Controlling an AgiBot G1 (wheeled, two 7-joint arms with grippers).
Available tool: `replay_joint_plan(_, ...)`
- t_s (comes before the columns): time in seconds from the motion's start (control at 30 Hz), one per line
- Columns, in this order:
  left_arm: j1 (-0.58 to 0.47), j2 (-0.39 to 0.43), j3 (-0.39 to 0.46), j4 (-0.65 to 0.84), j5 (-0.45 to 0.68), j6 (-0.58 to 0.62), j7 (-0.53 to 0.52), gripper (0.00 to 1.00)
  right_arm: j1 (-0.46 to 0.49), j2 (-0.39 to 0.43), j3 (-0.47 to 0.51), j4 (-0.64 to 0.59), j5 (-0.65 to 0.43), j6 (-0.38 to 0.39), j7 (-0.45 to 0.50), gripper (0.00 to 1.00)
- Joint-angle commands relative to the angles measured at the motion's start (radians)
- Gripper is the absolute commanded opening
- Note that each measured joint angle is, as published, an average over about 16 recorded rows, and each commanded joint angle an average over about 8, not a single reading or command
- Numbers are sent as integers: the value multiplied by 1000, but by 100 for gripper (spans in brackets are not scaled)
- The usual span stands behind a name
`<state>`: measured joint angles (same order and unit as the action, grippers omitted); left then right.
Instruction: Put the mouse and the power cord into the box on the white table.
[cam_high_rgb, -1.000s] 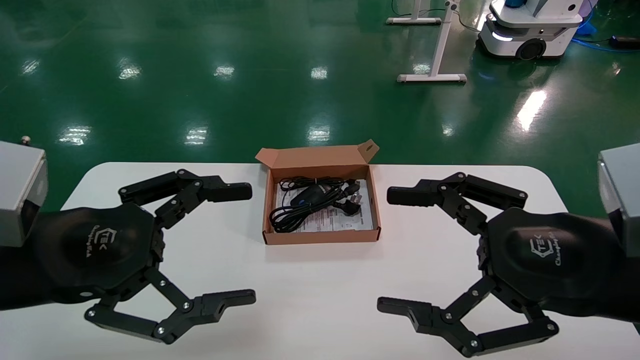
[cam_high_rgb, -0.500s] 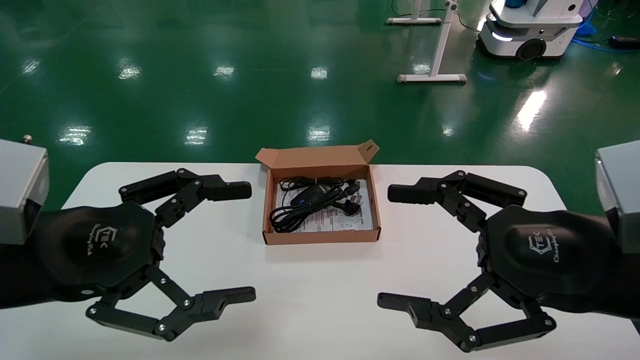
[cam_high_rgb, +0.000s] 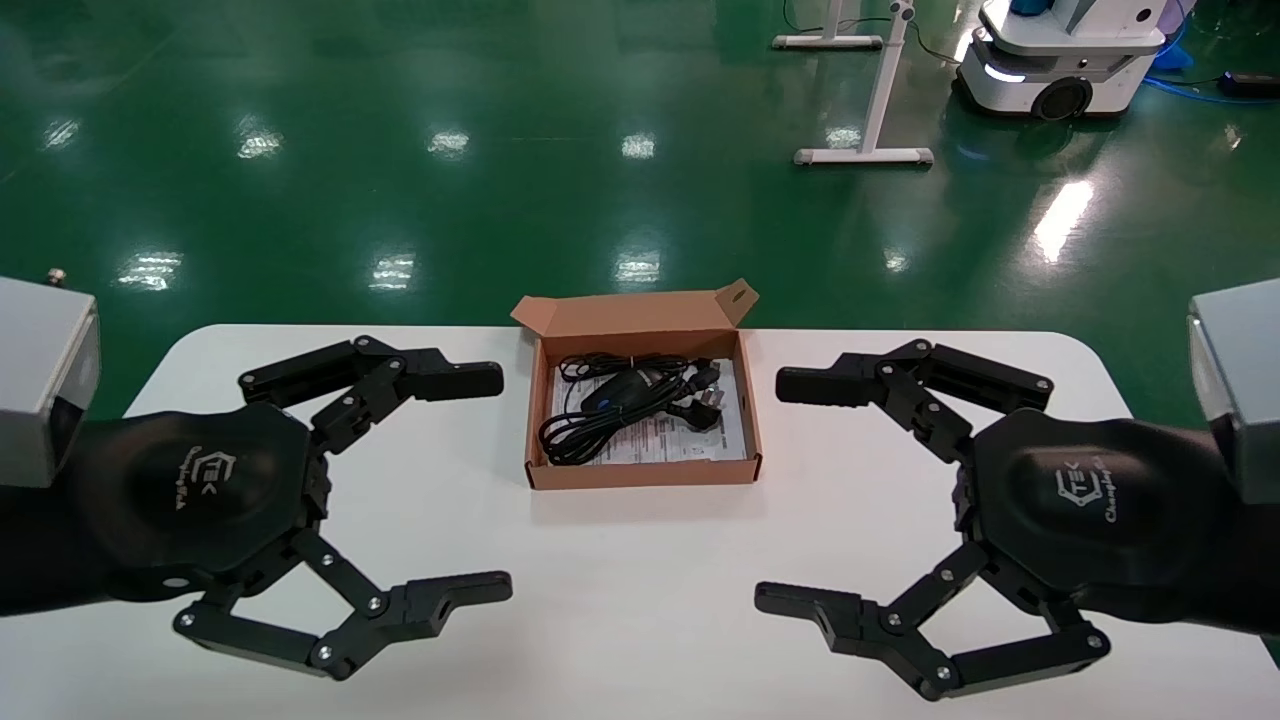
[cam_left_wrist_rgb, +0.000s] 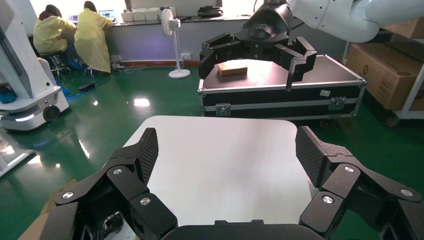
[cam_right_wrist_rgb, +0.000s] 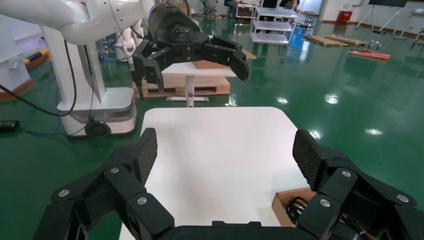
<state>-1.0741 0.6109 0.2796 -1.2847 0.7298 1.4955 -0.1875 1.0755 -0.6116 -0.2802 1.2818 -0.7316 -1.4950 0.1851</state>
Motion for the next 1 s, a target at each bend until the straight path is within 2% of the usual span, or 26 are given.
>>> replay_joint_plan(0.03, 0, 0, 0, 0, 0, 0, 0, 100, 0, 0, 0, 0, 0, 0, 0, 100)
replay_joint_plan(1.0, 0, 0, 0, 1, 1, 0, 0, 100, 1, -1, -1, -1, -1, 0, 0, 100)
